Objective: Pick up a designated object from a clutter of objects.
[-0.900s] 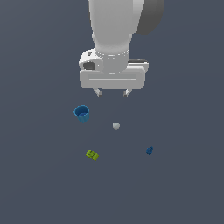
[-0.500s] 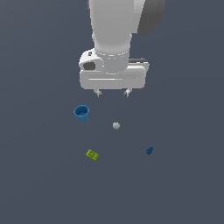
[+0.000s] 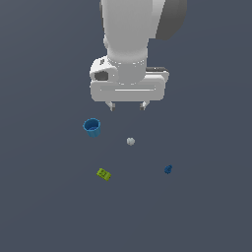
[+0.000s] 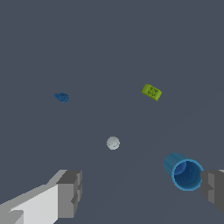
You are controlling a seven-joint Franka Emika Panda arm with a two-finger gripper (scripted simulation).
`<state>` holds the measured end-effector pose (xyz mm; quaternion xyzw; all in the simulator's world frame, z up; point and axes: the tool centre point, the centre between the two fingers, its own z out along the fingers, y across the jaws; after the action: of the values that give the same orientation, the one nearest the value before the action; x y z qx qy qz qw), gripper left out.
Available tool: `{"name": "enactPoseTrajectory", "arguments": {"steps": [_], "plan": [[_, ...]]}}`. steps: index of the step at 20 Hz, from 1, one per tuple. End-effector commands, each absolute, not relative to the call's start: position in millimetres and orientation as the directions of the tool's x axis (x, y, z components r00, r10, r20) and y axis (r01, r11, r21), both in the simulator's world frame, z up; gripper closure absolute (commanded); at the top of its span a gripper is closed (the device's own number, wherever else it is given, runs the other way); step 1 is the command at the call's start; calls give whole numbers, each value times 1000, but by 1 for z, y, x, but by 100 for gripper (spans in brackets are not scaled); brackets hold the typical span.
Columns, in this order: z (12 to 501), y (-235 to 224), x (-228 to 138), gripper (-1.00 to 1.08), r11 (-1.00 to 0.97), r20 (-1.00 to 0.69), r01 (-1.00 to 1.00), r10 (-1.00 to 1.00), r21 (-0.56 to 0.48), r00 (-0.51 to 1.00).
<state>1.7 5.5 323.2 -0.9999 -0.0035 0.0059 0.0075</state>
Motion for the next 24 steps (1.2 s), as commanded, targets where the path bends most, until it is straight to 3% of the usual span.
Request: {"name": "enactPoseTrajectory", "arguments": {"steps": [1,11,24], "plan": [[318,10,6,-92,-1000,-12,7,7,-13,1000],[273,49,41,-92,-1000,-10,4,4,0,1000],[159,144,86,-92,-1000,-3,0,0,7,1000]]}}
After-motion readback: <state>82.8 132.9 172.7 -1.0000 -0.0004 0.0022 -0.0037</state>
